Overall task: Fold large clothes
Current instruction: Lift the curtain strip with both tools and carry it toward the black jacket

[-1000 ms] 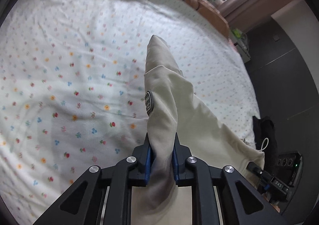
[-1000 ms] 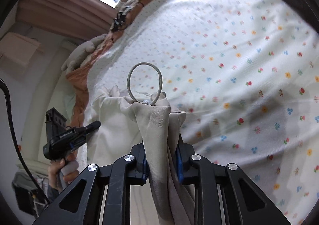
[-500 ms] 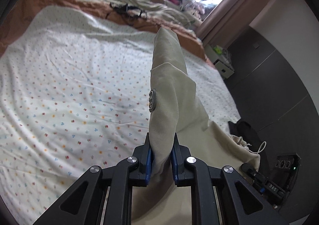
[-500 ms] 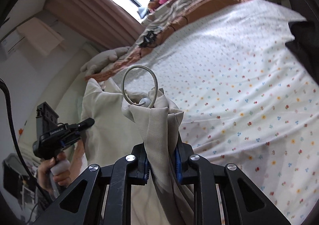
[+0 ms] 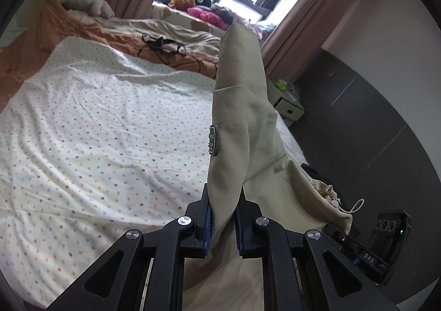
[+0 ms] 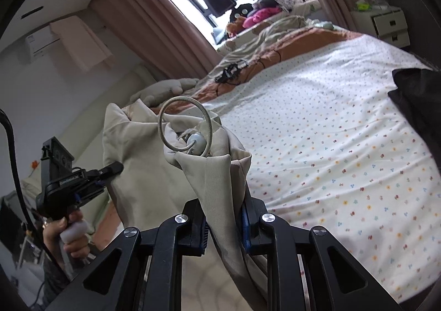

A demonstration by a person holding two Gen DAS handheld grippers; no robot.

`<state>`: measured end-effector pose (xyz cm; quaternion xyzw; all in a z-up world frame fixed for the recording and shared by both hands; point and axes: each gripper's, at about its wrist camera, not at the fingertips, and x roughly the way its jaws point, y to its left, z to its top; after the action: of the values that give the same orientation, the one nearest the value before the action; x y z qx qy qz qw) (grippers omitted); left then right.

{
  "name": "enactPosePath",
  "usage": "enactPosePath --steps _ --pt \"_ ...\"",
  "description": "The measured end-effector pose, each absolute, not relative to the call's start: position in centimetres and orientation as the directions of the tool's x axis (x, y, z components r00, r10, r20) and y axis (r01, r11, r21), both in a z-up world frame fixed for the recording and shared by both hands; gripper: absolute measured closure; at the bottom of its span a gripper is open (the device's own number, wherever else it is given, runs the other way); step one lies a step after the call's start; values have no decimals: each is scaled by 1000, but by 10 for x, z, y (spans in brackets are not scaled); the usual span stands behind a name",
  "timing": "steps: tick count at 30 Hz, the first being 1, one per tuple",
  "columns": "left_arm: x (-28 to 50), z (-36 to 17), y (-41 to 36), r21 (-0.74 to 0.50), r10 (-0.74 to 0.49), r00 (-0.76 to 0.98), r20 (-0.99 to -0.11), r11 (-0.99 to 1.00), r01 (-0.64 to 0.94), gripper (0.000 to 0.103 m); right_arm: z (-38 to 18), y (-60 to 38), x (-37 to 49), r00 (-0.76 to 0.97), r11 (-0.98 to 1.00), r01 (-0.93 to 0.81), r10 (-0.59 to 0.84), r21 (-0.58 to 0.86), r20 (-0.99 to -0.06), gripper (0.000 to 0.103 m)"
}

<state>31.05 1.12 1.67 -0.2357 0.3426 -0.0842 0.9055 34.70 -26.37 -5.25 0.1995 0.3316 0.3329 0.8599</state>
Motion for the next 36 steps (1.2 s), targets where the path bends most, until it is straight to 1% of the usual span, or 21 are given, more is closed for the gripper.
enactPosePath --steps 8,15,29,36 --pt "263 36 -14 -500 -348 784 -514 864 56 89 -32 -281 294 598 713 -448 688 539 -412 85" --pt "246 49 -49 -524 -408 781 -473 843 123 89 -4 -312 257 657 746 -448 648 492 -385 85" --pt "247 106 -172 -528 -536 749 -390 796 296 89 72 -432 222 810 853 -351 484 387 -331 85" --pt "269 137 -229 -513 -593 719 -361 771 378 89 109 -480 231 860 888 -305 412 343 -301 86"
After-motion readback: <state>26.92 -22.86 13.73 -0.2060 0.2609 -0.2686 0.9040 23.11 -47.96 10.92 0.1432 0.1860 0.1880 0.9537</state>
